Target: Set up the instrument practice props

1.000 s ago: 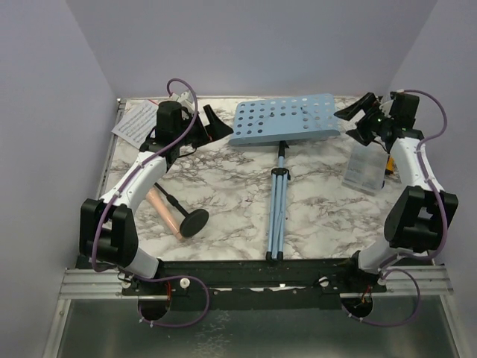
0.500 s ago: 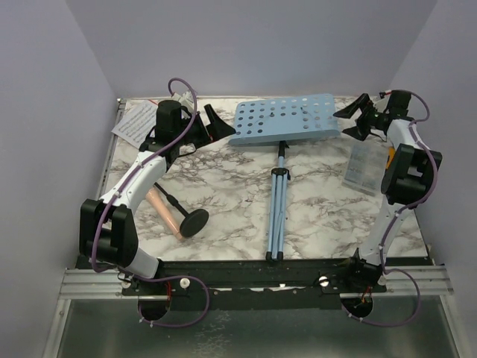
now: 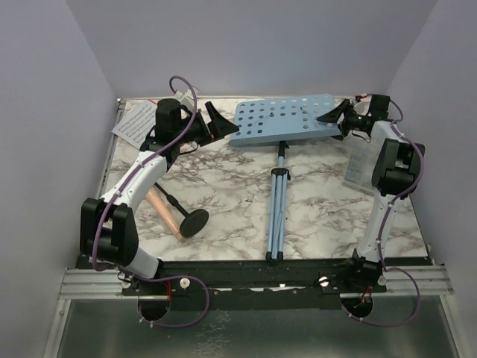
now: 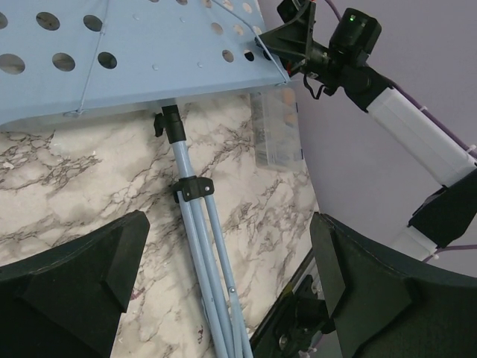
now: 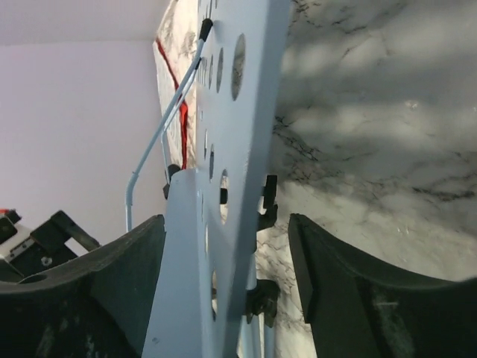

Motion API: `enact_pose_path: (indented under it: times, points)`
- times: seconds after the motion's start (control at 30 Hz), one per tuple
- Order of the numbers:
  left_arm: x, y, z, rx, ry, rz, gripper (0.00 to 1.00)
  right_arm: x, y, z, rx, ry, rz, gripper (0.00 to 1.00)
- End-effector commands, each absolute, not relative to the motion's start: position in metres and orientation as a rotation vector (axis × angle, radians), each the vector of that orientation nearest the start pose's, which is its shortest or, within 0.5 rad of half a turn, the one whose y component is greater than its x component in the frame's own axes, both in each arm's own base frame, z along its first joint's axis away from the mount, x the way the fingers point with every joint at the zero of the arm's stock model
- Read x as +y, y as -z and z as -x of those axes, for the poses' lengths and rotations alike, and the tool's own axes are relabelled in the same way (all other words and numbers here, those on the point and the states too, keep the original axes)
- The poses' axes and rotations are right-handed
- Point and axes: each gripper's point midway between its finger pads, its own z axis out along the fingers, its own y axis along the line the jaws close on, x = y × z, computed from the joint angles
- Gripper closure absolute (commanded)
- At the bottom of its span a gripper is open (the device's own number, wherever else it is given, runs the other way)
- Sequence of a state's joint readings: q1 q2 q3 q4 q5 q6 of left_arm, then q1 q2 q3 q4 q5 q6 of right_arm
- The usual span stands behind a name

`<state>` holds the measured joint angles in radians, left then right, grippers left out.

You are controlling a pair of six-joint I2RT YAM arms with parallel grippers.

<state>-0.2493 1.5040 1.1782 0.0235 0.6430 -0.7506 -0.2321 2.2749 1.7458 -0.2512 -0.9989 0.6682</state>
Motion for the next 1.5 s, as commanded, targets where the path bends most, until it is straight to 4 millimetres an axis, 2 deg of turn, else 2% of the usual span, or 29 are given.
enact_pose_path:
  times: [0.0,0.17,0.23,0.27,0.37,0.53,0.67,0.87,1.1,1.33,1.47]
  points:
    - [-0.237,-0.265,-0.387,2.017,1.309,0.001,0.01,0.046,-0.126,-0.549,2.164,-1.534,-0.447,0.33]
    - [-0.237,-0.262,-0.388,2.024,1.309,0.010,0.01,0.045,-0.117,-0.552,2.178,-1.536,-0.424,0.54]
    - [-0.237,-0.261,-0.388,2.027,1.309,0.012,0.01,0.047,-0.119,-0.548,2.171,-1.555,-0.404,0.69]
    - [-0.237,-0.261,-0.388,2.027,1.309,0.012,0.01,0.046,-0.122,-0.547,2.171,-1.531,-0.397,0.75]
    - [-0.236,-0.259,-0.389,2.030,1.305,0.017,0.01,0.045,-0.141,-0.543,2.163,-1.464,-0.361,0.82]
    - [-0.236,-0.257,-0.390,2.040,1.298,0.028,0.01,0.047,-0.209,-0.530,2.066,-1.393,-0.281,0.91]
    - [-0.234,-0.260,-0.390,2.036,1.274,0.023,0.01,0.053,-0.266,-0.511,1.927,-1.391,-0.228,1.00]
    - [-0.225,-0.277,-0.390,1.985,1.199,-0.003,0.01,0.062,-0.330,-0.477,1.717,-1.370,-0.141,1.00]
    - [-0.223,-0.288,-0.384,1.967,1.191,-0.007,0.01,0.057,-0.403,-0.447,1.507,-1.155,-0.043,1.00]
    - [-0.226,-0.295,-0.379,1.948,1.203,-0.024,0.01,0.052,-0.497,-0.418,1.310,-0.990,0.040,1.00]
    - [-0.228,-0.300,-0.375,1.943,1.228,-0.034,0.01,0.054,-0.539,-0.404,1.199,-0.961,0.098,1.00]
